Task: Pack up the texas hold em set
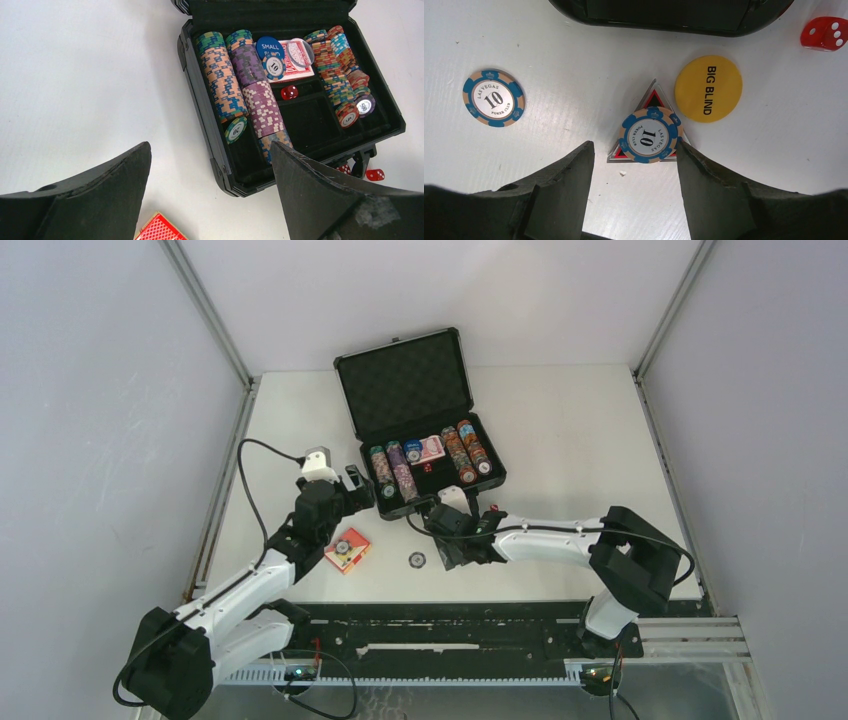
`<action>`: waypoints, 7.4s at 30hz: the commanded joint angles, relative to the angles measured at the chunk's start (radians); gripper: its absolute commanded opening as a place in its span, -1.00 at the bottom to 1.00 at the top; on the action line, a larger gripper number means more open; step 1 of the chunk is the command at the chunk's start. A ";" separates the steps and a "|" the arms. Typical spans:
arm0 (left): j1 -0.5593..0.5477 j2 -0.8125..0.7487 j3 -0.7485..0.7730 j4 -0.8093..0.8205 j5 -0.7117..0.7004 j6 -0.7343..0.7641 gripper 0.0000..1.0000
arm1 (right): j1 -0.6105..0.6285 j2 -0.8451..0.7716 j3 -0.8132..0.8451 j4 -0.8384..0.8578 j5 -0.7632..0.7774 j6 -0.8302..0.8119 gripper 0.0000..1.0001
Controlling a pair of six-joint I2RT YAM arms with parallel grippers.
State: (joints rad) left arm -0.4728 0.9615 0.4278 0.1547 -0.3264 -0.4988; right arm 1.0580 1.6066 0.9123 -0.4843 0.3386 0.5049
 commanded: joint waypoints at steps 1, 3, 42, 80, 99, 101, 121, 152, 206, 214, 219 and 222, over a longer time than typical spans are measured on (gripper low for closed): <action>-0.005 -0.009 0.018 0.026 0.010 -0.012 0.85 | -0.006 -0.005 0.037 0.004 0.021 0.018 0.40; -0.005 -0.008 0.019 0.026 0.012 -0.012 0.85 | -0.006 -0.016 0.037 0.001 0.026 0.020 0.40; -0.006 -0.017 0.017 0.020 0.009 -0.009 0.85 | 0.004 0.030 0.045 0.042 -0.020 0.014 0.19; -0.006 -0.013 0.017 0.026 0.024 -0.012 0.86 | -0.004 0.073 0.096 -0.001 0.041 0.021 0.35; -0.006 -0.008 0.019 0.029 0.032 -0.010 0.85 | -0.012 0.088 0.096 -0.001 0.046 0.041 0.17; -0.004 -0.009 0.020 0.029 0.032 -0.010 0.85 | -0.011 0.090 0.096 -0.002 0.047 0.043 0.13; -0.005 -0.006 0.019 0.029 0.033 -0.012 0.85 | -0.009 0.108 0.096 -0.009 0.053 0.051 -0.03; -0.004 0.020 0.034 0.013 0.014 -0.016 0.86 | -0.019 0.019 0.111 -0.011 0.067 0.004 -0.15; -0.056 0.547 0.372 -0.009 1.155 -0.061 0.69 | 0.028 -0.223 -0.003 -0.025 0.122 -0.023 -0.15; -0.071 0.617 0.407 -0.035 1.259 -0.031 0.61 | 0.029 -0.260 -0.014 -0.039 0.128 -0.028 -0.15; -0.084 0.642 0.426 -0.038 1.286 -0.024 0.54 | 0.031 -0.284 -0.027 -0.033 0.125 -0.035 -0.15; -0.100 0.654 0.442 -0.038 1.307 -0.023 0.51 | 0.034 -0.289 -0.027 -0.030 0.123 -0.038 -0.15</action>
State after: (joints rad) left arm -0.5491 1.6047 0.7994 0.1078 0.9127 -0.5484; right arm 1.0782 1.3521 0.8883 -0.5350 0.4412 0.4919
